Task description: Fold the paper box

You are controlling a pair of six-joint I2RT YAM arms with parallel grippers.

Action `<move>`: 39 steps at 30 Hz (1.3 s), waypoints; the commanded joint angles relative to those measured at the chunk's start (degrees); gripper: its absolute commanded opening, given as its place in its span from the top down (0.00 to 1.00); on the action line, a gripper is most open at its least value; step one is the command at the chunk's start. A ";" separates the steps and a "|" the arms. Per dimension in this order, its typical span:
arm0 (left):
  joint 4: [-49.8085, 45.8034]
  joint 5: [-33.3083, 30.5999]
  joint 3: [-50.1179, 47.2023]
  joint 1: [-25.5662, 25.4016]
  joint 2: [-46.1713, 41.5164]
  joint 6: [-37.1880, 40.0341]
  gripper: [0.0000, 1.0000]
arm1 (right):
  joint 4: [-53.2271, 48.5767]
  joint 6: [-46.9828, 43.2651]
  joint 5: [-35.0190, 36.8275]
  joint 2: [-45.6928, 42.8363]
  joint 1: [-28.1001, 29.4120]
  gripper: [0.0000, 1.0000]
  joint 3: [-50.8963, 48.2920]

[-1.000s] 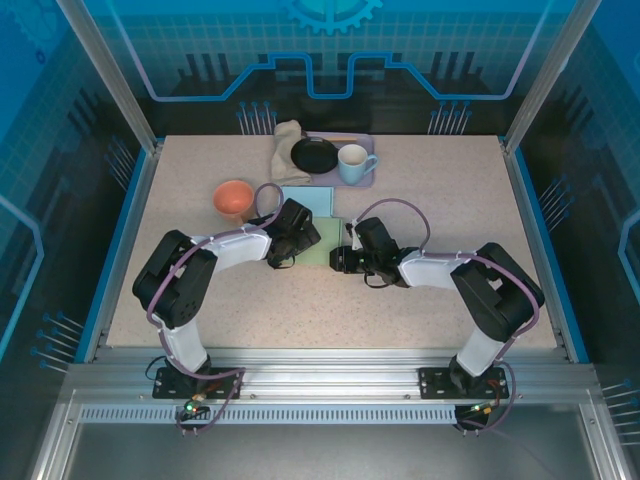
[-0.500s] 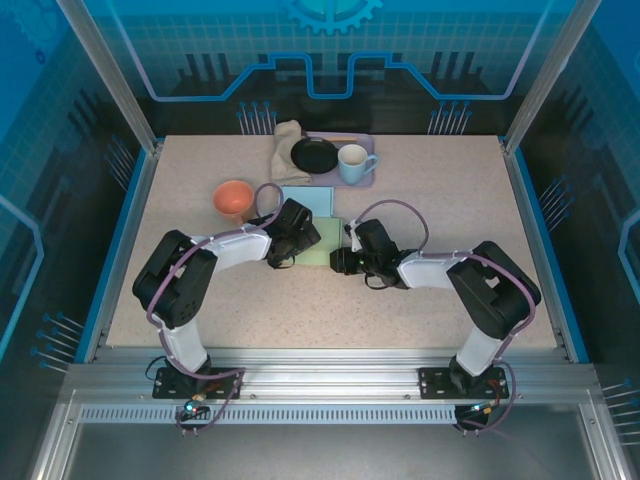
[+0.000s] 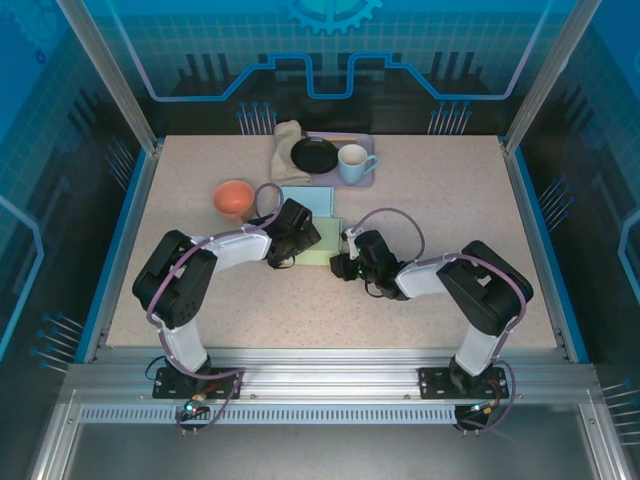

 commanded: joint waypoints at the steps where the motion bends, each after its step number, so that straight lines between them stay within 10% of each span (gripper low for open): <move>1: -10.56 0.16 -4.27 0.70 5.23 1.71 0.03 | 4.72 -3.47 6.30 2.10 0.67 0.66 -2.47; 10: -9.32 2.80 -6.21 0.45 5.01 2.28 0.04 | 15.40 -4.22 9.62 1.53 0.90 0.66 -5.99; 28: -11.16 8.76 -5.31 -10.26 1.30 1.62 0.04 | 5.42 -1.17 3.95 1.22 -5.14 0.67 1.61; 39: -16.19 6.19 -1.03 -11.29 -4.37 2.10 0.02 | -17.46 4.69 -7.80 -1.22 -9.52 0.67 9.42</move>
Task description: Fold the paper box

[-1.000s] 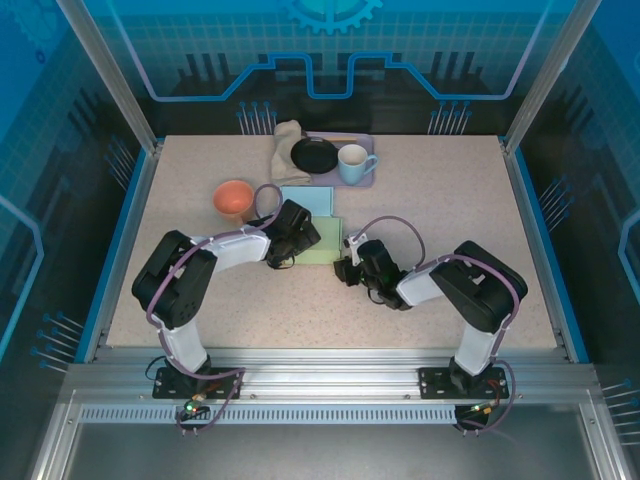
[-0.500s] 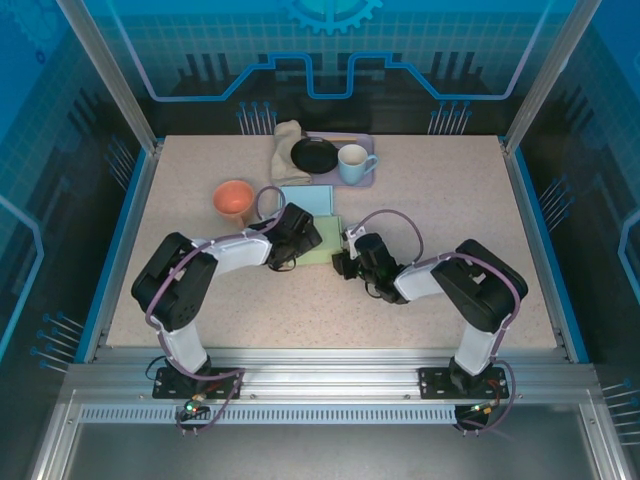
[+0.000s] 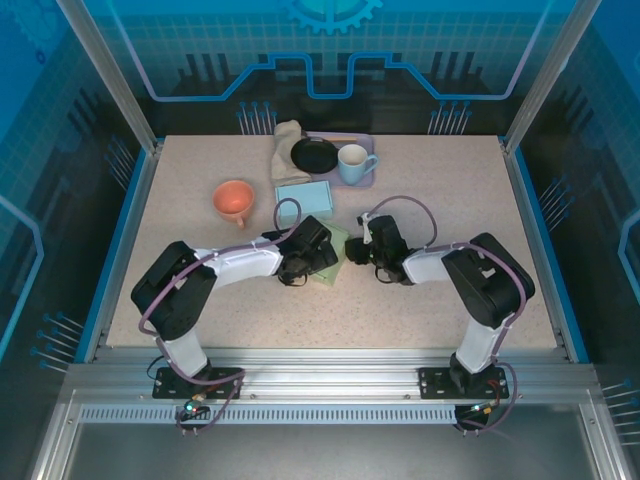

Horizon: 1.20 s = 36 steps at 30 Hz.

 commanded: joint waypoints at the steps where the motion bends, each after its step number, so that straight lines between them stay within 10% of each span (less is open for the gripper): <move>1: -9.66 3.86 -0.42 -1.16 -1.52 3.04 0.01 | -13.10 3.40 -5.52 -2.93 -1.09 0.67 4.61; 14: -11.48 -7.88 -2.05 -0.41 -15.56 13.94 0.01 | -27.67 9.84 -12.17 -8.49 -5.41 1.00 8.09; 20: 2.83 4.04 -0.90 8.91 -9.34 27.59 0.01 | -24.74 12.22 -19.64 -1.92 -6.35 1.00 10.60; 36: 10.58 14.25 10.75 6.48 10.14 34.16 0.02 | -20.16 11.44 -25.36 10.14 -9.28 1.00 11.51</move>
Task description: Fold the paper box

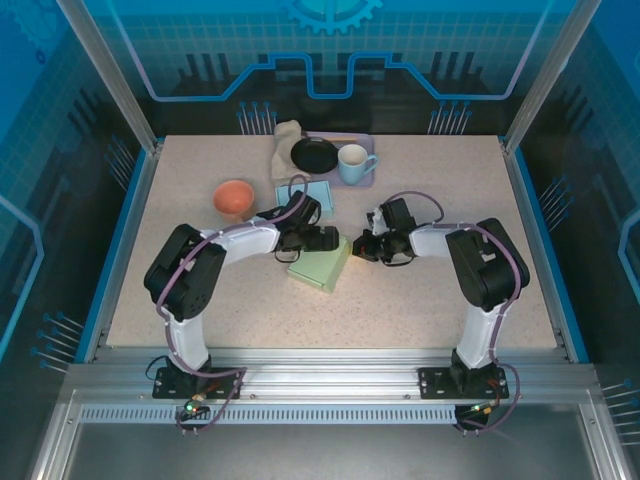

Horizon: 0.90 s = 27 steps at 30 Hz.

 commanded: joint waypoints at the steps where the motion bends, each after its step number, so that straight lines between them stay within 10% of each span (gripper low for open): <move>1: 2.34 6.34 3.22 -3.17 2.49 2.49 0.02 | 0.22 -1.25 0.25 3.88 -0.23 1.00 0.73; 9: 5.19 14.83 5.02 -9.24 5.31 -1.68 0.02 | 2.55 -0.99 -1.17 3.89 -0.27 1.00 0.02; 18: -6.76 -3.62 1.81 -1.47 -1.56 -9.38 0.01 | 4.08 1.66 2.22 -6.28 -1.67 1.00 -7.56; 27: -2.76 -2.95 -12.35 -1.11 -13.52 -11.00 0.01 | 4.97 4.47 6.43 -15.60 4.67 1.00 -17.70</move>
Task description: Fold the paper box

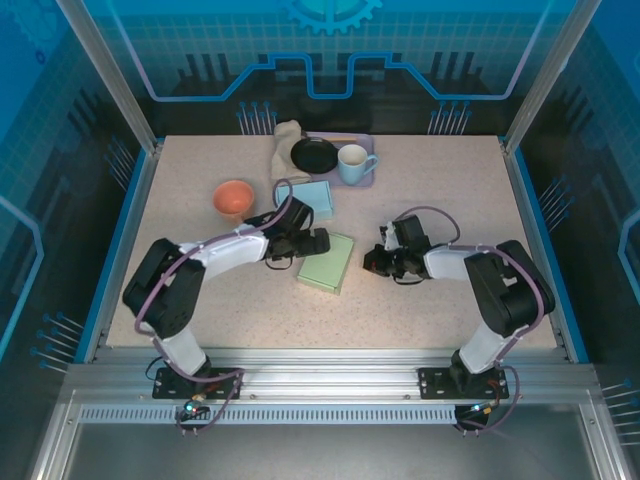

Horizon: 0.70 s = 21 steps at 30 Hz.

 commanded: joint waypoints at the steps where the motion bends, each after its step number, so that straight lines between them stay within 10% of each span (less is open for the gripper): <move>1: 2.81 2.17 -5.77 -1.09 -2.89 -2.15 0.01 | 0.96 2.85 2.93 -3.06 5.42 1.00 -3.30; 21: 12.09 7.95 -9.94 -10.59 1.29 -14.27 0.01 | 18.22 18.41 8.88 -2.37 18.19 1.00 -8.91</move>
